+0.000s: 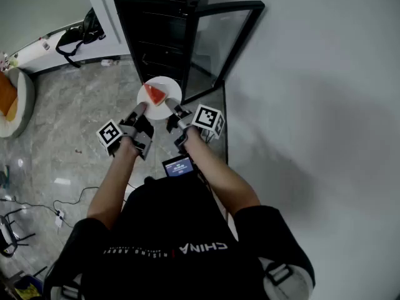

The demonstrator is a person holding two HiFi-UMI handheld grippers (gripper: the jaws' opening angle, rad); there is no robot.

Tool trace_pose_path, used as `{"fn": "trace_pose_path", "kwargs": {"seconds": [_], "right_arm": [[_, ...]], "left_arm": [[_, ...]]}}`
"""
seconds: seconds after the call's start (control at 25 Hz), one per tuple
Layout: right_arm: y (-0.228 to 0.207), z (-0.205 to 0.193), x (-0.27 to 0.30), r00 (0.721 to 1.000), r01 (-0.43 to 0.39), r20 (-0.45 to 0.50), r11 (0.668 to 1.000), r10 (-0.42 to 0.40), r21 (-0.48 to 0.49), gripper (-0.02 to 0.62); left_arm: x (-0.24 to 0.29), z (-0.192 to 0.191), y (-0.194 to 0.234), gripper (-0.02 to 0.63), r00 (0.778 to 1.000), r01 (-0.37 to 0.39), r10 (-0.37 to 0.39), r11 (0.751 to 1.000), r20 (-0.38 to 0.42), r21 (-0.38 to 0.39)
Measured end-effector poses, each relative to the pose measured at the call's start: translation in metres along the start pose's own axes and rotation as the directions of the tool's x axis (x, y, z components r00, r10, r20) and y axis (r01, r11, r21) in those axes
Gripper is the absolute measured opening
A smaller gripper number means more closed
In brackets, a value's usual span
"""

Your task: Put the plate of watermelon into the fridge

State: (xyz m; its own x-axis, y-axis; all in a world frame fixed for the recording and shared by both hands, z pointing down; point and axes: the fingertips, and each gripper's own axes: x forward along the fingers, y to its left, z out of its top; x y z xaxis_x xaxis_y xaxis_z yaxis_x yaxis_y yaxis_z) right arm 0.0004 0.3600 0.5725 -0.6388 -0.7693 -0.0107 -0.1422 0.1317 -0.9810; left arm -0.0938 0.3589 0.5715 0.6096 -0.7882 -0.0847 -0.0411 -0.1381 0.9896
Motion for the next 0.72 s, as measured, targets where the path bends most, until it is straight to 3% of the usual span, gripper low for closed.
{"fn": "trace_pose_path", "kwargs": {"seconds": [0.72], "right_arm": [[-0.0048, 0.0006, 0.0009, 1.0, -0.006, -0.003, 1.0, 0.006, 0.005, 0.034]], "left_arm": [[0.001, 0.0002, 0.0031, 0.028, 1.0, -0.011, 0.011, 1.0, -0.006, 0.01]]}}
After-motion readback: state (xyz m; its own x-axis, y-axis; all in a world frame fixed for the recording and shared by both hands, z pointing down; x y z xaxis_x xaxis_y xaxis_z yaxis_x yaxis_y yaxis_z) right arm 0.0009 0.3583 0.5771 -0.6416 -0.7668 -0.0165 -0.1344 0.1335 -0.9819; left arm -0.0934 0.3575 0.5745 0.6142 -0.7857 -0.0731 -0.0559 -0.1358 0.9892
